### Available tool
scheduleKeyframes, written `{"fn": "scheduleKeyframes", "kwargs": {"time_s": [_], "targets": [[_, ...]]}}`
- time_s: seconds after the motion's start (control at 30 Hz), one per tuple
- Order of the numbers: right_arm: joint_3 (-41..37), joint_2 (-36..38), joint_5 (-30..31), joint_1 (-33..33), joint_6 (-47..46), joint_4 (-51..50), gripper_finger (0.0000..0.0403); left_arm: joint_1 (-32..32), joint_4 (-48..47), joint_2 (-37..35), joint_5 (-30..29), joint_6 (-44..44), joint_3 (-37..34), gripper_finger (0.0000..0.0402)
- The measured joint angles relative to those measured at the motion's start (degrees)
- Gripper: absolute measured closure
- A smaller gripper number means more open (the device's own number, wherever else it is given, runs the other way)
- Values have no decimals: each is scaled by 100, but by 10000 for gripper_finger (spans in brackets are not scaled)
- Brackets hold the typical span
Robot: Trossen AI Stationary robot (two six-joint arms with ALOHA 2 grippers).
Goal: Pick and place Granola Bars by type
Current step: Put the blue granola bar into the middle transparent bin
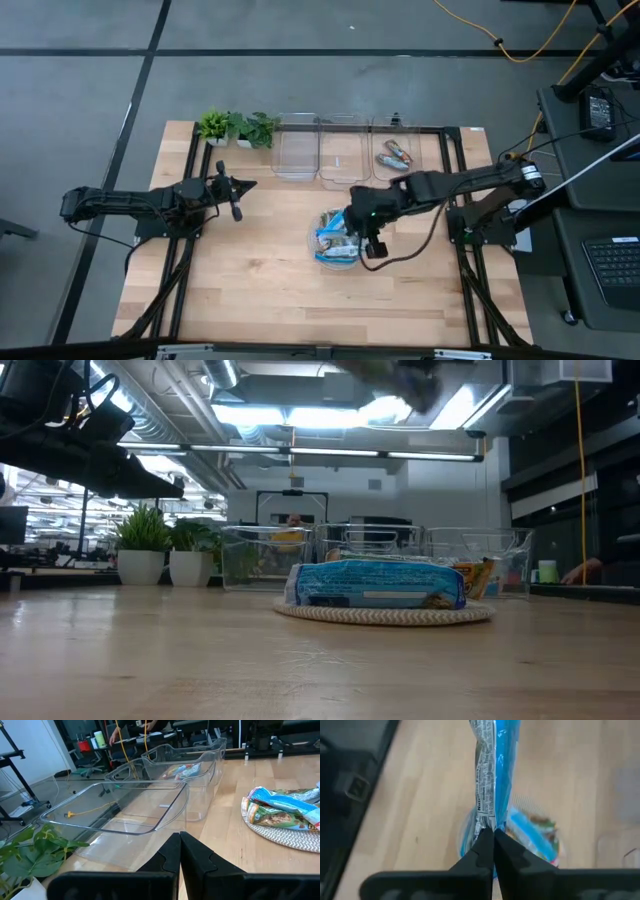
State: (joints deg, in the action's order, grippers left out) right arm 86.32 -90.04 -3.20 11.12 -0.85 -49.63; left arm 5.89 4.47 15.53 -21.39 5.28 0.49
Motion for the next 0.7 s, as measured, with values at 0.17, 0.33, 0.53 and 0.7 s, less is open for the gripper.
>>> {"fn": "scheduleKeyframes", "kwargs": {"time_s": [0.17,0.33,0.53,0.7], "targets": [[250,193,2,-3,-10,8,398,2,0,-2,0,0,0,398],[274,269,15,-3,-19,7,392,1,0,0,0,0,-1,398],[274,260,79,-92,-14,12,398,1,0,-2,0,0,-1,398],[447,271,149,-451,-19,-85,393,2,0,0,0,0,-1,398]]}}
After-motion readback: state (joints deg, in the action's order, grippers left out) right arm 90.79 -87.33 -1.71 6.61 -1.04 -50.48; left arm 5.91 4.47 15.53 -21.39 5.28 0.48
